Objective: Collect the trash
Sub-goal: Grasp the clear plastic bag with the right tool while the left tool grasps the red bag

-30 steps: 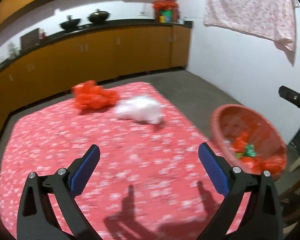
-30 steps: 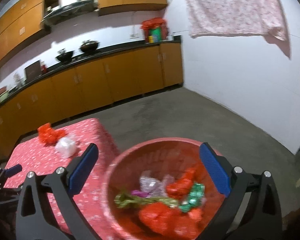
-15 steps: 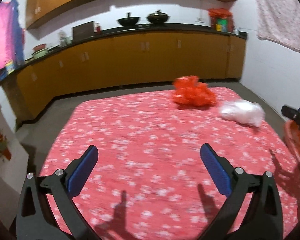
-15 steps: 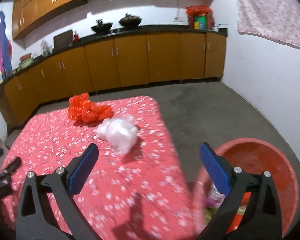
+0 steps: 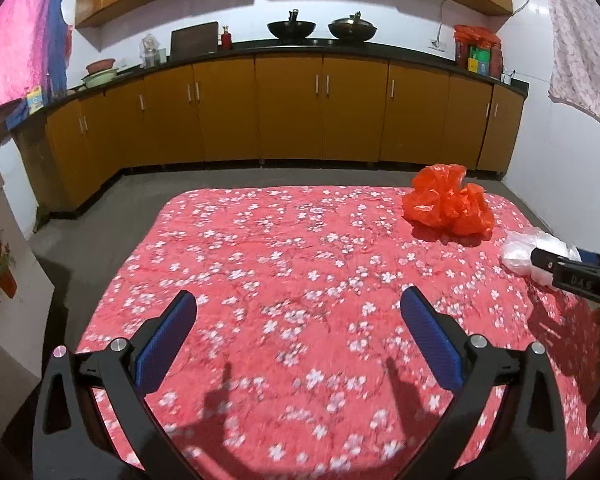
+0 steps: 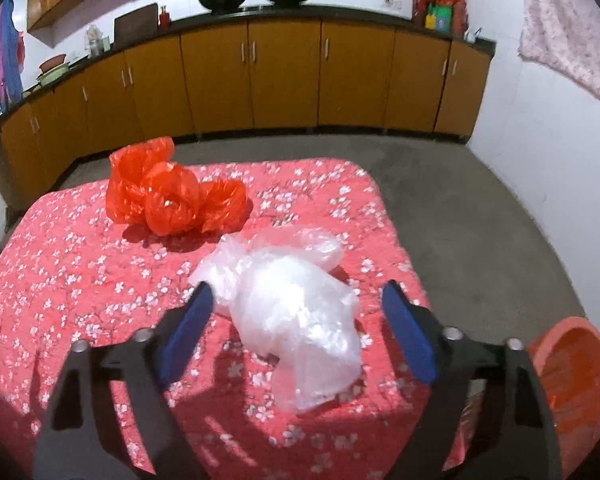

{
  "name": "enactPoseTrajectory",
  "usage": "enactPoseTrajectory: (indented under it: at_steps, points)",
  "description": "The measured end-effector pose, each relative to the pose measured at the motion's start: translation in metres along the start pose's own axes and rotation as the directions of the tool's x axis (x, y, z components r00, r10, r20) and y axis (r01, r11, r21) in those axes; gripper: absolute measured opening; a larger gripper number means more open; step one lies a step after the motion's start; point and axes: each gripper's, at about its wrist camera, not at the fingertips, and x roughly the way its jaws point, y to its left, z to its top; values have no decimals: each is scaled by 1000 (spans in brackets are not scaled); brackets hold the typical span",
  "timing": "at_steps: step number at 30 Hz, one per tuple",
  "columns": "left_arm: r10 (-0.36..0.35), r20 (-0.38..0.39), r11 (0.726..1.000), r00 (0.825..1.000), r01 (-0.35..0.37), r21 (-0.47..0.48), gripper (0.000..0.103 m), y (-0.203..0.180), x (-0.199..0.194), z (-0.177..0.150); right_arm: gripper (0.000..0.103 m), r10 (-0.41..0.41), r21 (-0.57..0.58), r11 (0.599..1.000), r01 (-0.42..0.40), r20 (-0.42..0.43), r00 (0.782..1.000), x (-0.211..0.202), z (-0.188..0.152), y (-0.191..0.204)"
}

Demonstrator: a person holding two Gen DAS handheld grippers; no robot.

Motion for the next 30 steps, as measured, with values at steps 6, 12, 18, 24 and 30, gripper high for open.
enactPoseTrajectory:
  at_steps: [6, 12, 18, 24, 30]
  points:
    - [-53, -14, 999, 999, 53, 1, 101, -20, 19, 9, 46, 53, 19, 998, -52, -22, 998, 0, -6, -7]
    - [-128, -18, 991, 992, 129, 25, 101, -57, 38, 28, 43, 35, 59, 998, -34, -13, 999, -23, -27, -21]
    - [-168, -30, 983, 985, 170, 73, 101, -103, 65, 56, 43, 35, 117, 993, -35, -5, 999, -43, -47, -37]
    - [-165, -73, 981, 984, 171, 86, 101, -136, 99, 72, 43, 48, 121, 992, -47, -6, 999, -48, -53, -43]
    - [-142, -128, 980, 982, 158, 122, 101, -152, 125, 75, 43, 75, 156, 985, -72, -12, 997, -47, -56, -51]
